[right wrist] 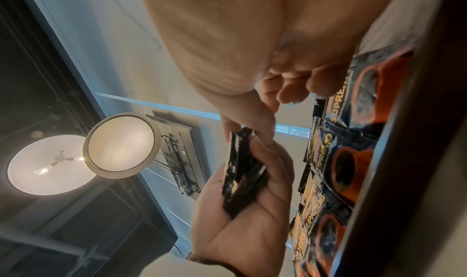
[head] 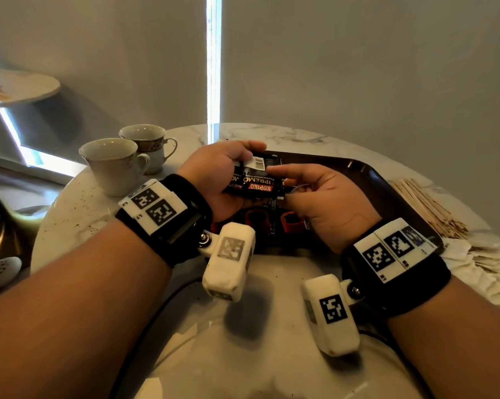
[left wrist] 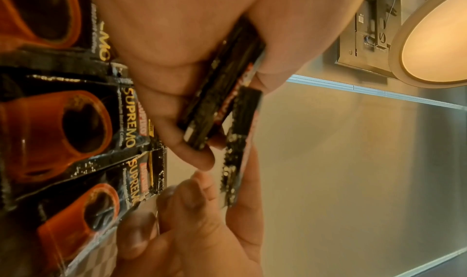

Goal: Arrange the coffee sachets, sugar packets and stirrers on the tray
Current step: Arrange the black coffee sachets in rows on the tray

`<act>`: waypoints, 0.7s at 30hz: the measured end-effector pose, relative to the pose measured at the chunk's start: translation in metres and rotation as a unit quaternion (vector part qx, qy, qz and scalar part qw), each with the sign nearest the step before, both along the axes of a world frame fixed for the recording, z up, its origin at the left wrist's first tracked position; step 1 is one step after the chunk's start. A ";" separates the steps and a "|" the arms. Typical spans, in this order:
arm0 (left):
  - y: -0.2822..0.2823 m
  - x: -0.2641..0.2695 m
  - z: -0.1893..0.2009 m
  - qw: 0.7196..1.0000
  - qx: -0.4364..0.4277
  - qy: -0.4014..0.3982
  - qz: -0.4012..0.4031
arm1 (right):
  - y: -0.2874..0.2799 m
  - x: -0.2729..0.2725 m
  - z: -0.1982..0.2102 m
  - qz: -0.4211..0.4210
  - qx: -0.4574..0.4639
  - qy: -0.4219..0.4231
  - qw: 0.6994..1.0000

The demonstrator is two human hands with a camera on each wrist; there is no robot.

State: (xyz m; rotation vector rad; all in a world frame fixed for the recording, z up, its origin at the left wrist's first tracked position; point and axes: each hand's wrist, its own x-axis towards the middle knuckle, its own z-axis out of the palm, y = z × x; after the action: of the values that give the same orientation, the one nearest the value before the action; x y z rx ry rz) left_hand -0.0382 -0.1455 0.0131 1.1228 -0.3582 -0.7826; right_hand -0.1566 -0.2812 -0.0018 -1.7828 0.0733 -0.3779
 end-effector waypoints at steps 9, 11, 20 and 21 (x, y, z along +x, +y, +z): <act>-0.001 0.000 0.000 0.999 0.020 0.013 0.022 | -0.003 0.005 -0.007 0.009 -0.032 -0.010 0.999; 0.000 -0.002 0.001 0.999 0.022 0.012 0.025 | -0.004 0.005 -0.007 0.015 -0.027 -0.009 0.999; -0.003 -0.001 -0.004 0.999 0.034 0.005 0.019 | 0.001 0.004 -0.002 0.010 -0.063 -0.072 0.995; -0.003 -0.001 -0.004 0.999 0.036 0.006 0.017 | 0.000 0.004 -0.002 0.013 -0.059 -0.073 0.996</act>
State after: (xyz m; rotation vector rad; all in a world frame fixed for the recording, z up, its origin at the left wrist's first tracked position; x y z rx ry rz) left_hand -0.0389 -0.1488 0.0090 1.1886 -0.3029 -0.7772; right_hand -0.1522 -0.2814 -0.0043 -1.8648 -0.0761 -0.5006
